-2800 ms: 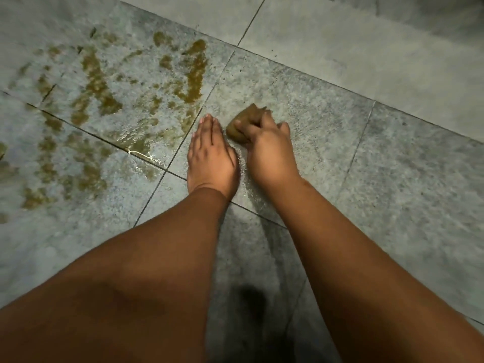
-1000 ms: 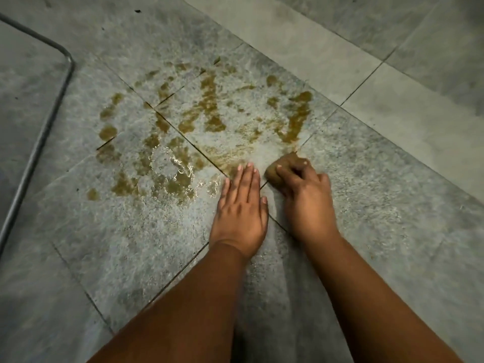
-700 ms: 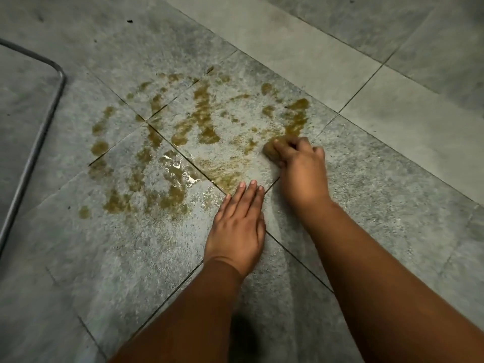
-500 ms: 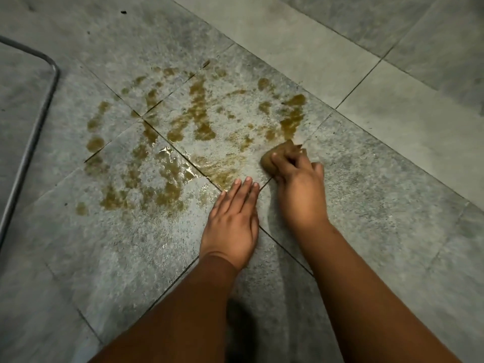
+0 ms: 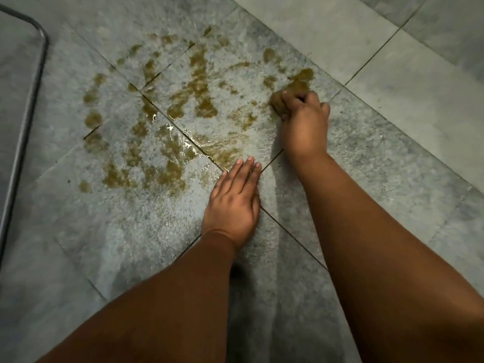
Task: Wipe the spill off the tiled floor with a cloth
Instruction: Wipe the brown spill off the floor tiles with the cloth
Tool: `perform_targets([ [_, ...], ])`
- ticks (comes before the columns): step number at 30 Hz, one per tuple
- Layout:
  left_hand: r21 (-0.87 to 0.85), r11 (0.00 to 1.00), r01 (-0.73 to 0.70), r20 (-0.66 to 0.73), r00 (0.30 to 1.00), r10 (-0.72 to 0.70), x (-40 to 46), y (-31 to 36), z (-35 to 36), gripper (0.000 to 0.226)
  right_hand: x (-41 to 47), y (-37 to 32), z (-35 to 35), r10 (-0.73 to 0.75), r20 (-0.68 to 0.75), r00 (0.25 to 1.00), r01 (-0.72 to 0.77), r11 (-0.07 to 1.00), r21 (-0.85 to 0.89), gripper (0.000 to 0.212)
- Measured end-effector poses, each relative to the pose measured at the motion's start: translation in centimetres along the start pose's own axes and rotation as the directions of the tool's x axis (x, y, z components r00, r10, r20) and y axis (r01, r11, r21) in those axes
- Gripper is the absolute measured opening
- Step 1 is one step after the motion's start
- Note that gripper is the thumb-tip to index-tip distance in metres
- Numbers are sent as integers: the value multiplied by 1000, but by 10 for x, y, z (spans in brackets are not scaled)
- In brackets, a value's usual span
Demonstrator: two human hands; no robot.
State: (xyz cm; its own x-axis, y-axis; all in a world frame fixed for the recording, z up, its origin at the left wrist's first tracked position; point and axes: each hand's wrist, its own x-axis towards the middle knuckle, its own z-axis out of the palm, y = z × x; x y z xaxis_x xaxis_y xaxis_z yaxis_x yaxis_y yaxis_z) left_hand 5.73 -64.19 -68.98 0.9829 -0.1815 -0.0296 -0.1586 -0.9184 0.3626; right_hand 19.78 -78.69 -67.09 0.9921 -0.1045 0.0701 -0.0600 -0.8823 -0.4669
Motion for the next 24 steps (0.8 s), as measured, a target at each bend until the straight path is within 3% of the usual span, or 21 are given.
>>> perform_targets([
  [8, 11, 1000, 12, 34, 999, -13, 3, 1, 0, 53, -115, 2, -12, -16, 41, 999, 16, 1000, 19, 47],
  [17, 10, 1000, 3, 39, 999, -3, 4, -3, 2, 54, 24, 22, -7, 59, -64, 996, -57, 998, 32, 39],
  [24, 21, 1000, 2, 61, 998, -3, 5, -2, 1, 54, -35, 12, -6, 38, -40, 998, -38, 999, -11, 44],
])
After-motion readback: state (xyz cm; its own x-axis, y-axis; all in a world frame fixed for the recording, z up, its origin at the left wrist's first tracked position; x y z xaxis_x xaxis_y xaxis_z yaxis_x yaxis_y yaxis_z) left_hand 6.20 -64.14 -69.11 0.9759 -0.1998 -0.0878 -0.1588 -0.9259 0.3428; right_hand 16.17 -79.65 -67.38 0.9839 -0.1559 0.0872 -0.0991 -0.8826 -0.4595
